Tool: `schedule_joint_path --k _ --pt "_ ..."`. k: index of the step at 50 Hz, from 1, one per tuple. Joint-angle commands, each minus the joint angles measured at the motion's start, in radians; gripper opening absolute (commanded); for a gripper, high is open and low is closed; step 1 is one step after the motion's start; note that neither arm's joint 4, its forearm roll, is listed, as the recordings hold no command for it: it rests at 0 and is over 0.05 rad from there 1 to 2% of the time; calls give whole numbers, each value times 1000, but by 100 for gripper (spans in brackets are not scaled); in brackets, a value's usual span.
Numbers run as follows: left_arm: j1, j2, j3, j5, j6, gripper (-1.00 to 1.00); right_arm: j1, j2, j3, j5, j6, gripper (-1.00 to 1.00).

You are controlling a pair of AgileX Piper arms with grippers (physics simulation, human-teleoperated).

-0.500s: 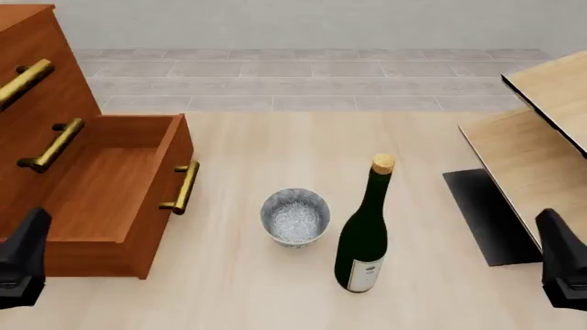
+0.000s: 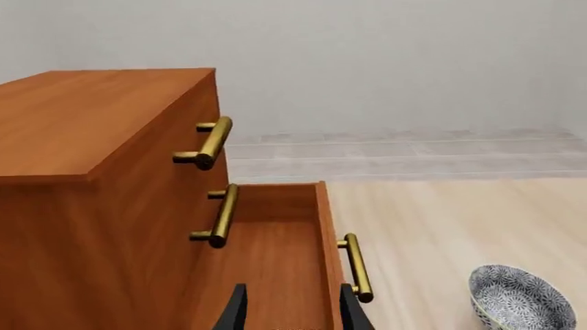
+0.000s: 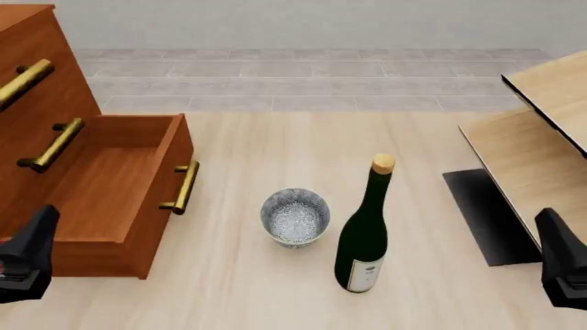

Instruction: Put the bowl on top of the cabinet.

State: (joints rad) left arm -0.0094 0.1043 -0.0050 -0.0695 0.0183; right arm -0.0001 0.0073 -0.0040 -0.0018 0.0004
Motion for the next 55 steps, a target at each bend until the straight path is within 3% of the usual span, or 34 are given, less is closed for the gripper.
schedule_joint_path --k 1,17,20,40,55 --pt "-65 192 -13 -117 11 100 0 0 0 0 0 100" --pt "-235 501 -140 -225 -5 100 0 0 0 0 0 100" --pt "-301 537 -188 -201 -3 100 0 0 0 0 0 100" --pt "-435 715 -334 -155 47 100 0 0 0 0 0 100" --pt "-506 844 -435 -93 13 100 0 0 0 0 0 100"
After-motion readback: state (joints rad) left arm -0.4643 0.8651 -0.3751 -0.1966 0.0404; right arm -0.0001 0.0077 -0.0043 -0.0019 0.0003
